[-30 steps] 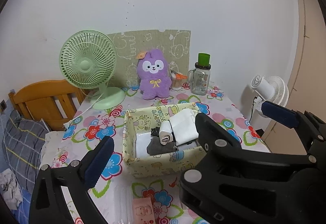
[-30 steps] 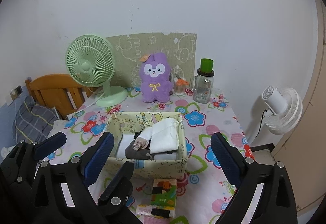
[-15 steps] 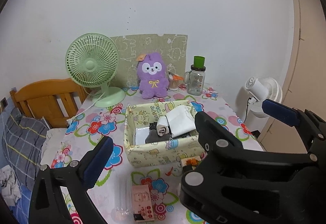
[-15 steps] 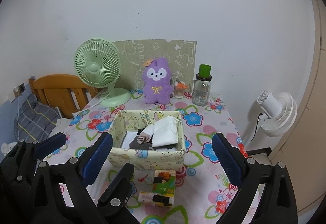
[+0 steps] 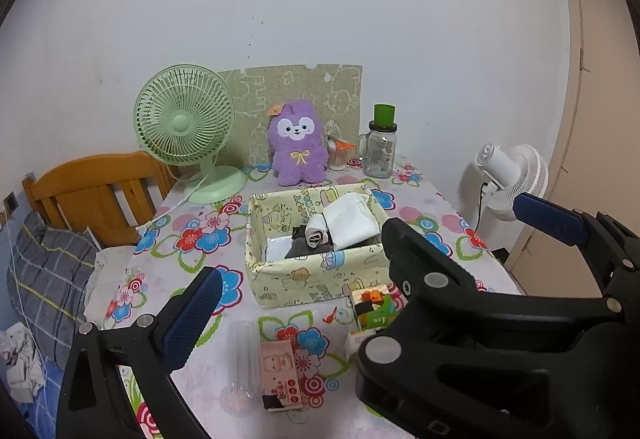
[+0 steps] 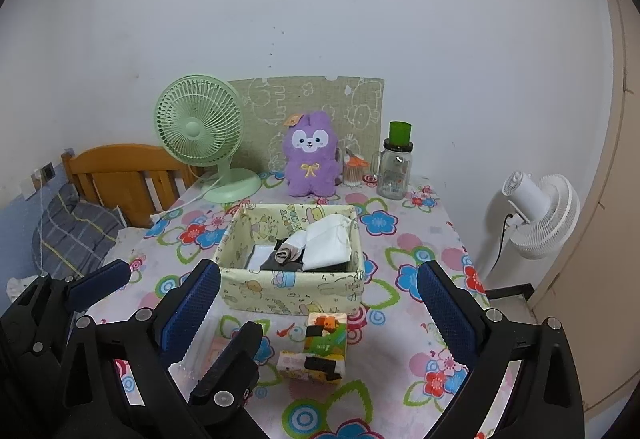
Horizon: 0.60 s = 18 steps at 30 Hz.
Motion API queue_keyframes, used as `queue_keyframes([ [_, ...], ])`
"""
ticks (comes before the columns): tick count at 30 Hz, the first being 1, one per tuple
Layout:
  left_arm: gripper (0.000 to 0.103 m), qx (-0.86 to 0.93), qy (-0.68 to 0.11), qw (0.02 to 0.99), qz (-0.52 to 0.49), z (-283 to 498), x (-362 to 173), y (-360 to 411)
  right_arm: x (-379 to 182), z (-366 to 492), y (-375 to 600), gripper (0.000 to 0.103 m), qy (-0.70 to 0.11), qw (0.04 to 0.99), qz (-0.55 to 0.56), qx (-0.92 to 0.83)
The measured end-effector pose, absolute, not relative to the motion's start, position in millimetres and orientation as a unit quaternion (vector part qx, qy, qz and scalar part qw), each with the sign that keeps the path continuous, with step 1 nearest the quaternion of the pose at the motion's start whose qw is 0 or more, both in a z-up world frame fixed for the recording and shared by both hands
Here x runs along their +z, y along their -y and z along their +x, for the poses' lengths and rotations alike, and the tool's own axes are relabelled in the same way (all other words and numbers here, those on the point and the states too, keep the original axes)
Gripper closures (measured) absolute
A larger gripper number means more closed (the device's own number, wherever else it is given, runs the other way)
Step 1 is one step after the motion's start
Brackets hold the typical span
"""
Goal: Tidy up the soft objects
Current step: 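Withdraw both open tools from the box and move toward the remaining packs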
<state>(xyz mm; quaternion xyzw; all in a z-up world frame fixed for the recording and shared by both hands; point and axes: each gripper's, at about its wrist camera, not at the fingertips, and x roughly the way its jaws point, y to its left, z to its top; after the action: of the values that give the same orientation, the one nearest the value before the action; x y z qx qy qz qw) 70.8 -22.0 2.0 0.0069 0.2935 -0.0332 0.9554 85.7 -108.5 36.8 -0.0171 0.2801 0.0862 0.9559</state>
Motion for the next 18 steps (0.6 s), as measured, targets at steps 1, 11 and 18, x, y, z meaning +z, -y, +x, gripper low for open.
queue_keyframes([
  [1,0.000,-0.034,-0.294,0.955,0.007,70,2,22,36,84,109,0.003,-0.281,0.956,-0.016,0.086],
  [11,0.000,-0.021,-0.294,0.955,0.007,58,-8,22,23,73,107,0.003,-0.286,0.953,-0.013,0.096],
  [18,0.000,-0.016,-0.303,0.953,0.007,56,-28,20,2,72,104,0.003,-0.293,0.951,-0.014,0.099],
])
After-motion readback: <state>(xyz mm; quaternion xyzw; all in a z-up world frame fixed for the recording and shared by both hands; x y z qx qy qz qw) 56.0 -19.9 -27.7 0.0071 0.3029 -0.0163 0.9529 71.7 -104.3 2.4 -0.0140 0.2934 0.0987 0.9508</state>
